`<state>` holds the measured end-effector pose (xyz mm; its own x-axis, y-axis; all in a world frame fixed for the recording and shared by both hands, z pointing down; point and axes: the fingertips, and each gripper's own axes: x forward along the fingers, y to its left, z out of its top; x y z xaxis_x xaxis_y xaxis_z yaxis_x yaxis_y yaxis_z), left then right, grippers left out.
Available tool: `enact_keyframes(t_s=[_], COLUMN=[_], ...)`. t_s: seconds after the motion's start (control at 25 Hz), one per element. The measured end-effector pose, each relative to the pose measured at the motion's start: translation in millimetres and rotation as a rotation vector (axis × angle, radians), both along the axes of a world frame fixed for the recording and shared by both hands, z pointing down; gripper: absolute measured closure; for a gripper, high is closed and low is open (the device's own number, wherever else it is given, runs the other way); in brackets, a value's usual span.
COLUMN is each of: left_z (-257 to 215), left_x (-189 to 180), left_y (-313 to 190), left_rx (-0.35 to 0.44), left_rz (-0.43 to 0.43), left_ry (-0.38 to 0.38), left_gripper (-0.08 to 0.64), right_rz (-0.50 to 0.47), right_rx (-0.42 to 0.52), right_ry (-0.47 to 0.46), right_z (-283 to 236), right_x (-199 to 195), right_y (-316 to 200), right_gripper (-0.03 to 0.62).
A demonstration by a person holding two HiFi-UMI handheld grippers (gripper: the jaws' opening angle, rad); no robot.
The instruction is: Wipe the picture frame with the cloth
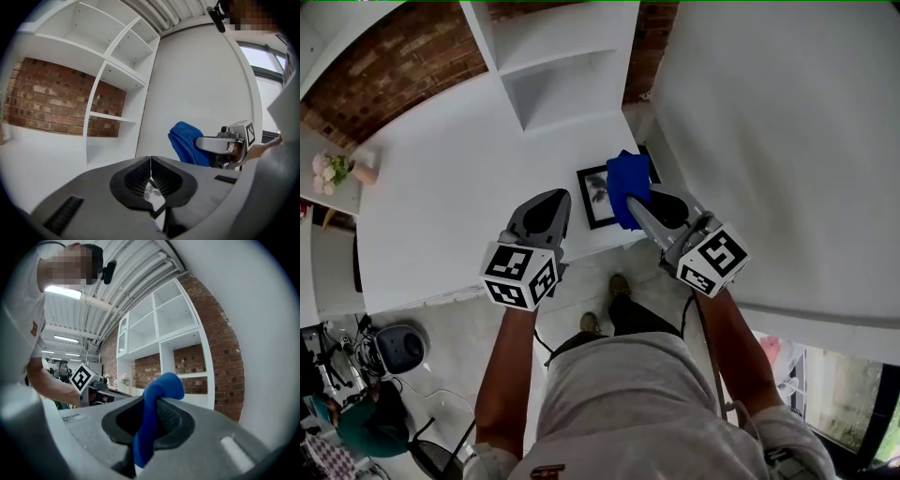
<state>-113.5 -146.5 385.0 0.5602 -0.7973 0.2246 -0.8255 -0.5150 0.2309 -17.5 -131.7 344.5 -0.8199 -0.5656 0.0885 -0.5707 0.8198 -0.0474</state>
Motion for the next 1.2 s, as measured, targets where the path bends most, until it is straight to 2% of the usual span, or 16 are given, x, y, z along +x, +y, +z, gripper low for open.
enact_keyframes(t_s=[0.28,0.52,0.92,1.2], left_z=[36.3,68.9,133.5,165.3], left_x=[10.1,12.4,12.9,8.6], left_y=[-40.7,-57.9,-64.6,-67.9], left_rx=[-0.143,-0.272,-0.502,-0.606], left_rz=[-0.085,-0.13,-0.077,-0.057], left_ry=[0.004,-0.041,-0.136,-0.187], left_gripper=[0.538,0.477,0.389,0.373], right_rz=[-0.077,-0.13,-0.1,-0.129], right_rx=[-0.065,-0.132,-0.319,-0.435], right_ry=[-0.012,-0.003,0.043,0.13], right_z=[25.3,45.7,94.6,127.5], right_x=[8.3,2.1,-12.9,-33.9], right_y=[-42.7,-65.6,-85.4,-85.8], right_gripper=[0.545,0.545,0.545,0.545])
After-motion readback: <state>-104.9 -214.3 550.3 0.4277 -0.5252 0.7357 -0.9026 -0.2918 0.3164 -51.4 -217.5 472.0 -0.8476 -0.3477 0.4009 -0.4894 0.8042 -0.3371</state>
